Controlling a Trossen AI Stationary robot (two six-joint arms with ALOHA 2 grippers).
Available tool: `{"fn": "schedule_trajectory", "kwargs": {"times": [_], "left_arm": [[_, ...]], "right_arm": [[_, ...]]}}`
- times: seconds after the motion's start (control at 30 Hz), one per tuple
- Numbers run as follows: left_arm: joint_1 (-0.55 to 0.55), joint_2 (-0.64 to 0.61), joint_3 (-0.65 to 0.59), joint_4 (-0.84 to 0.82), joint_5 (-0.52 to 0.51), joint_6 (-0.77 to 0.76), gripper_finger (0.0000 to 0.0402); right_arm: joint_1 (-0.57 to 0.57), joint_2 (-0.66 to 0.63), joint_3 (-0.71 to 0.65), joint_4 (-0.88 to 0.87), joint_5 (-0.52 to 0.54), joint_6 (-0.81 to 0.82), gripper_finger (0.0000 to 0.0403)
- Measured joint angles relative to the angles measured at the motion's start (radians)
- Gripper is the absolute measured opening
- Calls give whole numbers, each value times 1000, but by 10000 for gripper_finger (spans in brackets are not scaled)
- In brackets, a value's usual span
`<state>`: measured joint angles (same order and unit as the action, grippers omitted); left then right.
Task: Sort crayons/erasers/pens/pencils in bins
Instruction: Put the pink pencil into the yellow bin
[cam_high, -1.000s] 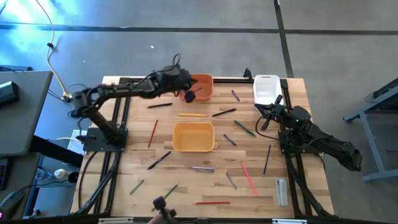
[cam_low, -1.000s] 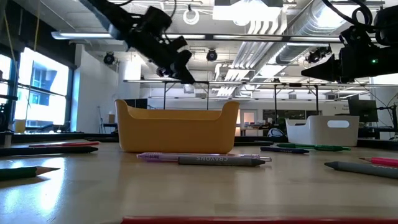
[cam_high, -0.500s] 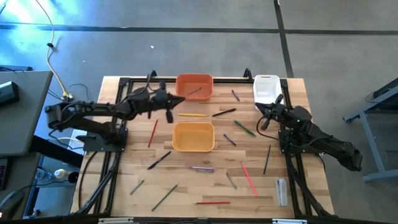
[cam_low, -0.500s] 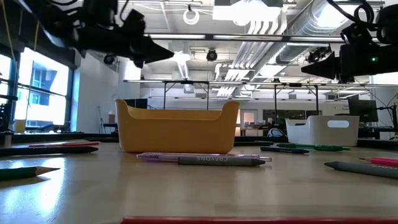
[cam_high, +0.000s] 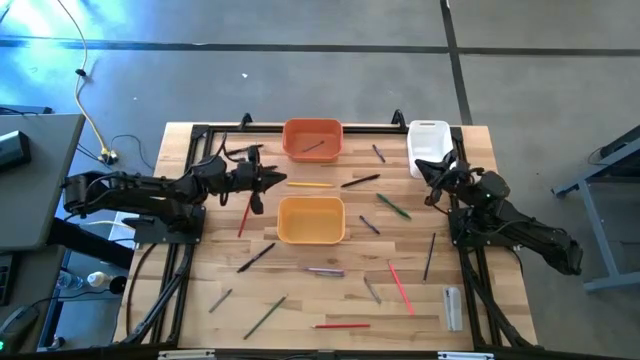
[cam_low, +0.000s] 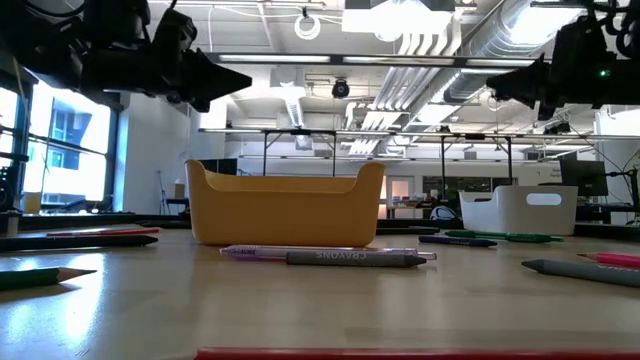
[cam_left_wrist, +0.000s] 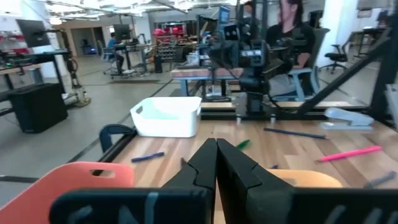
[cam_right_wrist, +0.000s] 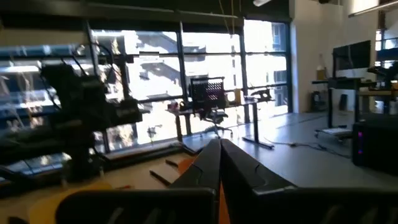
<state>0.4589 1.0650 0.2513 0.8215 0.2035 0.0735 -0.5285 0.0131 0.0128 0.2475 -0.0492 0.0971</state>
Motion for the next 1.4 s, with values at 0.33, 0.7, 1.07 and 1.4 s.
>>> {"fn": "schedule_trajectory", "kwargs": {"times": [0.33,0.7,1.07,1.4], "left_arm": [[-23,0,0,-5,0,15,0],[-22,0,0,-5,-5,34,1],[-22,0,0,-4,-15,25,3],[-22,0,0,-5,-16,27,3]], "right_arm": [[154,82,92,-134,76,37,0],[470,445,197,-226,367,166,0],[751,852,471,-521,563,398,0],[947,1093,690,-865,506,801,7]]}}
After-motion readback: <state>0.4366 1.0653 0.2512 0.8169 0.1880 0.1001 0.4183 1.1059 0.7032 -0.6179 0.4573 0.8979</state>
